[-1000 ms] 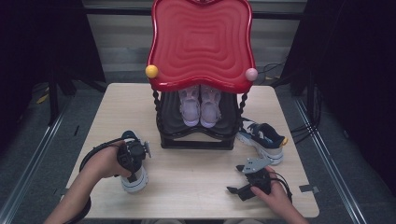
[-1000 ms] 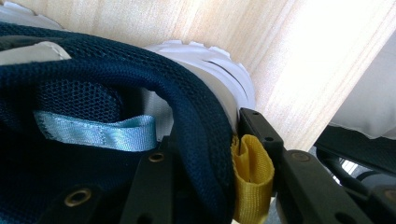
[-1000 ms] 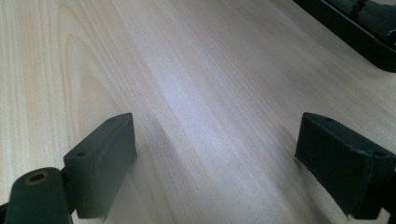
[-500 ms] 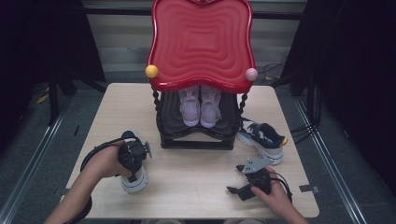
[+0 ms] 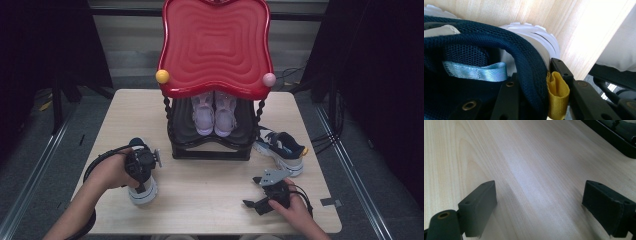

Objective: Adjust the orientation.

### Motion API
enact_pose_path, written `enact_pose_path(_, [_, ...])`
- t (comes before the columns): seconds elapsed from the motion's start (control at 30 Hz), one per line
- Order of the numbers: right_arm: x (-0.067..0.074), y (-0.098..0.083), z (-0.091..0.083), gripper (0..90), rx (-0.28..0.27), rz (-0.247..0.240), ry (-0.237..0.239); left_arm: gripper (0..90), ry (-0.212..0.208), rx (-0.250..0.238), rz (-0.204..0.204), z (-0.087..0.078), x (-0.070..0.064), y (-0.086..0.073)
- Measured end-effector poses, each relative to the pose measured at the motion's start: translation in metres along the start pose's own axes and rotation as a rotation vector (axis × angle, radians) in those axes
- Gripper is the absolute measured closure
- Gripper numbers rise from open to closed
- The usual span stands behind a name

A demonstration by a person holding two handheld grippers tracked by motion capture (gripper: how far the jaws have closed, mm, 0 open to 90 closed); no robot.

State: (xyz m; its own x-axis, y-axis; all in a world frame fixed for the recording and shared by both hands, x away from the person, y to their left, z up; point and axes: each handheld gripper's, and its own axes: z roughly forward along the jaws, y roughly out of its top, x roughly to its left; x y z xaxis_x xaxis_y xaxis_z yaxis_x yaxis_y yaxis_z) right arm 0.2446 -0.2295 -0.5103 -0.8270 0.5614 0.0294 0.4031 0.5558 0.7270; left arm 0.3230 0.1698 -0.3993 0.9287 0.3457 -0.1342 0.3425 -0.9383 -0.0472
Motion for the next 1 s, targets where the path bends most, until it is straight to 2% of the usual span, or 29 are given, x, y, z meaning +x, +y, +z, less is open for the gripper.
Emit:
enact_pose_path(0.1, [0.000,0.000,0.000,11.3,0.000,0.000,-0.001,70.0,0.000,0.006,0.005,-0.007,0.000,-0.001])
enact_pose_path(0.17, [0.000,0.000,0.000,11.3,0.000,0.000,-0.001,69.9,0.003,-0.007,-0.003,-0.011,-0.001,-0.001])
enact_pose_path(0.3, [0.000,0.000,0.000,11.3,0.000,0.000,-0.001,70.0,0.019,0.007,0.003,-0.021,-0.002,0.000])
enact_pose_path(0.37, [0.000,0.000,0.000,11.3,0.001,0.000,-0.001,70.0,0.023,-0.002,0.001,-0.026,-0.003,0.000])
enact_pose_path(0.4, [0.000,0.000,0.000,11.2,0.001,0.000,-0.001,70.0,0.024,-0.014,-0.014,-0.027,-0.004,0.000])
enact_pose_path(0.5, [0.000,0.000,0.000,11.2,0.001,0.000,-0.001,70.0,0.035,-0.006,-0.003,-0.033,-0.005,0.001])
enact_pose_path(0.67, [0.000,0.000,0.000,11.3,0.001,0.000,-0.001,70.0,0.034,0.003,0.011,-0.041,-0.005,0.003])
enact_pose_path(0.73, [0.000,0.000,0.000,11.3,0.001,0.001,0.000,70.0,0.024,-0.010,-0.002,-0.044,-0.006,0.003])
enact_pose_path(0.93, [0.000,0.000,0.000,11.3,0.001,0.001,-0.001,70.0,0.022,-0.009,0.015,-0.056,-0.007,0.007])
enact_pose_path(0.97, [0.000,0.000,0.000,11.2,0.001,0.001,0.000,70.0,0.025,-0.024,0.001,-0.056,-0.008,0.007])
enact_pose_path(1.0, [0.000,0.000,0.000,11.3,0.001,0.001,-0.001,70.0,0.026,-0.015,0.017,-0.059,-0.007,0.007])
